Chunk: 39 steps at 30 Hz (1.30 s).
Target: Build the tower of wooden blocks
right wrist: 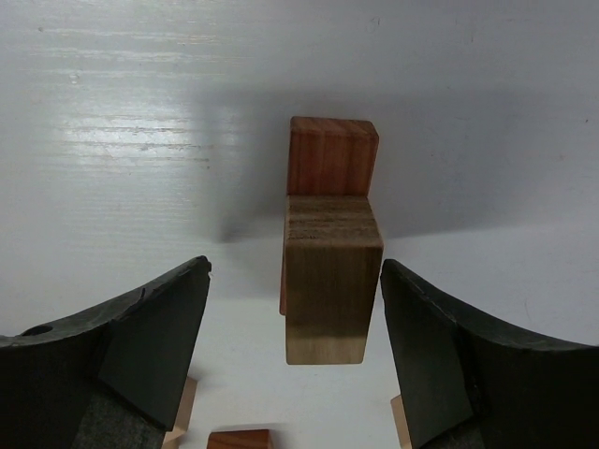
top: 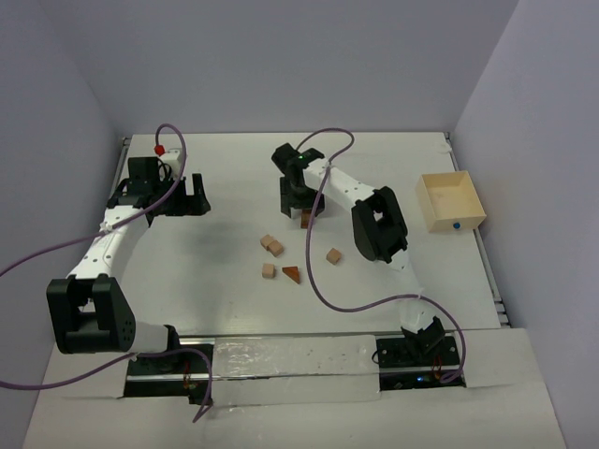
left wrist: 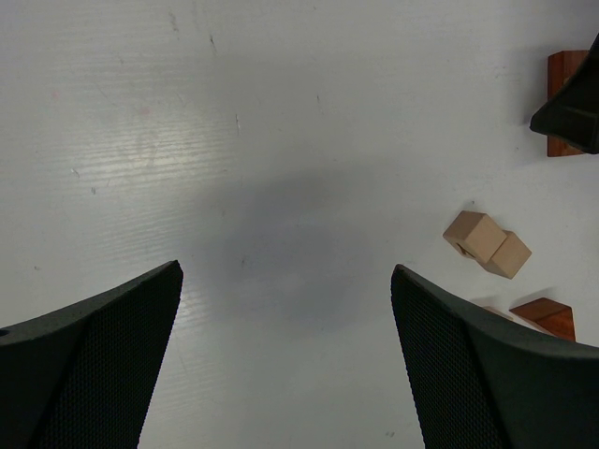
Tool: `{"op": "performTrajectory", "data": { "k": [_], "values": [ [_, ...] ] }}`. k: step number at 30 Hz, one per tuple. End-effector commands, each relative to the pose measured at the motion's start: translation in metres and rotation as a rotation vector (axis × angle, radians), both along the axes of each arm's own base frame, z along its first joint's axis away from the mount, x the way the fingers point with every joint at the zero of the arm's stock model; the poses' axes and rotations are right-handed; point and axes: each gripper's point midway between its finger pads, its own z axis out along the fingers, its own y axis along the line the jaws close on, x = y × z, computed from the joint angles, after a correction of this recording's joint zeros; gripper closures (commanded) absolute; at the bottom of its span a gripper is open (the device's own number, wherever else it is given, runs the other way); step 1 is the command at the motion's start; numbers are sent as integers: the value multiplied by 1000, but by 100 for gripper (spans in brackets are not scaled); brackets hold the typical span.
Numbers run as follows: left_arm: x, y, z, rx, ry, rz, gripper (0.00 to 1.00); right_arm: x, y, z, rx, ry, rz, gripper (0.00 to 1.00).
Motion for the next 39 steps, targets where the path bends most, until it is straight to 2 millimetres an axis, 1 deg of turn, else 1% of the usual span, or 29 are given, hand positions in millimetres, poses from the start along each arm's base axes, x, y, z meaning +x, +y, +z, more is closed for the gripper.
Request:
{"op": "performTrajectory", "data": {
  "k": [1, 3, 5, 7, 9, 17, 23, 34, 36, 39],
  "values": [
    [7, 0, 18, -6, -67, -11, 1, 8, -2, 0, -3, -14, -11, 20],
    [8, 0, 17, -6, -65, -11, 1, 8, -3, -3, -5, -7, -13, 23],
    [8, 0, 17, -5, -63, -10, 1, 9, -4, -3, -6, -9, -15, 26],
    [7, 0, 16, -7, -62, -12, 1, 7, -5, -2, -6, -8, -16, 30],
    [7, 0, 15, -8, -62, -12, 1, 5, -6, -3, -8, -1, -18, 32],
    [8, -1, 15, -14, -59, -12, 1, 1, -15, -9, -15, 23, -31, 33],
    [8, -1, 15, -12, -62, -11, 1, -2, -15, -13, -9, 36, -31, 34],
    [9, 0, 14, -12, -57, -9, 1, 0, -11, -8, 5, 24, -27, 43],
    [9, -1, 14, -12, -58, -9, 1, 0, -12, -7, 5, 24, -27, 44],
    [9, -1, 14, -14, -57, -9, 1, -2, -13, -7, 1, 24, -25, 48]
  ]
}}
